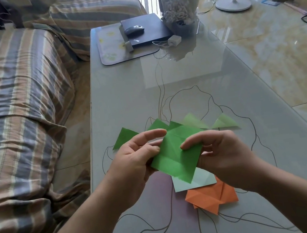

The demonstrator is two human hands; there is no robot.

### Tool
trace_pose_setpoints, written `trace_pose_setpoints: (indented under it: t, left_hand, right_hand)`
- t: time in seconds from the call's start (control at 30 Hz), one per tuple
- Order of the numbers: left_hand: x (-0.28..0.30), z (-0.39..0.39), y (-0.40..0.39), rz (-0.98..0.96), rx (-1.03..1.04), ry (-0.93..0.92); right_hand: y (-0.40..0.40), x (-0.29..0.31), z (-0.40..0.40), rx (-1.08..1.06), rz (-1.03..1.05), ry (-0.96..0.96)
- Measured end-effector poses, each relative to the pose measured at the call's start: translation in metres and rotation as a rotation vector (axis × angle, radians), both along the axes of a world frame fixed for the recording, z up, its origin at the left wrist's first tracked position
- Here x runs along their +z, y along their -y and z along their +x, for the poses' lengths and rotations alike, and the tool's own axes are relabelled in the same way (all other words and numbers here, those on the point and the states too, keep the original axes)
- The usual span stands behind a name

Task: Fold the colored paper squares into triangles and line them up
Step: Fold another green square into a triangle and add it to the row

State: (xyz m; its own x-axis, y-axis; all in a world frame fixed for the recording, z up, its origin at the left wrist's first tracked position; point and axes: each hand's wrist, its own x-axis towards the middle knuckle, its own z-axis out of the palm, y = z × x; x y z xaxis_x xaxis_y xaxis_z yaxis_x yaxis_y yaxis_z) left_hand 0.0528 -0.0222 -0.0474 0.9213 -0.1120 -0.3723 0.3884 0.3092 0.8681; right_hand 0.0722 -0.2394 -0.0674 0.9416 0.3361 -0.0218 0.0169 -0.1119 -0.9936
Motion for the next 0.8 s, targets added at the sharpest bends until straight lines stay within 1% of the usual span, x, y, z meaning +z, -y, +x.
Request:
trace_pose_setpoints:
  t: [0.2, 0.33, 0.43, 0.53, 0.73, 0.8]
  left_hand:
    - [-0.008, -0.003, 0.002, 0.097, -0.014, -0.013]
    - [-0.009, -0.002, 0.004, 0.088, 0.043, -0.038]
    - [-0.010, 0.000, 0.004, 0.068, 0.063, -0.044]
    - [-0.010, 0.000, 0.005, 0.068, 0.066, -0.034]
    - [-0.011, -0.001, 0.004, 0.131, 0.065, -0.012]
    - [-0.010, -0.001, 0.004, 0.119, 0.069, -0.009]
  right_hand:
    - [-0.002, 0.002, -0.002, 0.007, -0.026, 0.039]
    - [-0.004, 0.003, -0.006, 0.057, -0.115, 0.053]
    - [-0.004, 0.005, -0.007, 0.054, -0.142, 0.044]
    - [-0.005, 0.006, -0.005, 0.029, -0.112, 0.035]
    - [-0.005, 0.011, -0.003, -0.018, 0.010, 0.023]
    - [-0.005, 0.011, -0.003, -0.021, 0.027, 0.008]
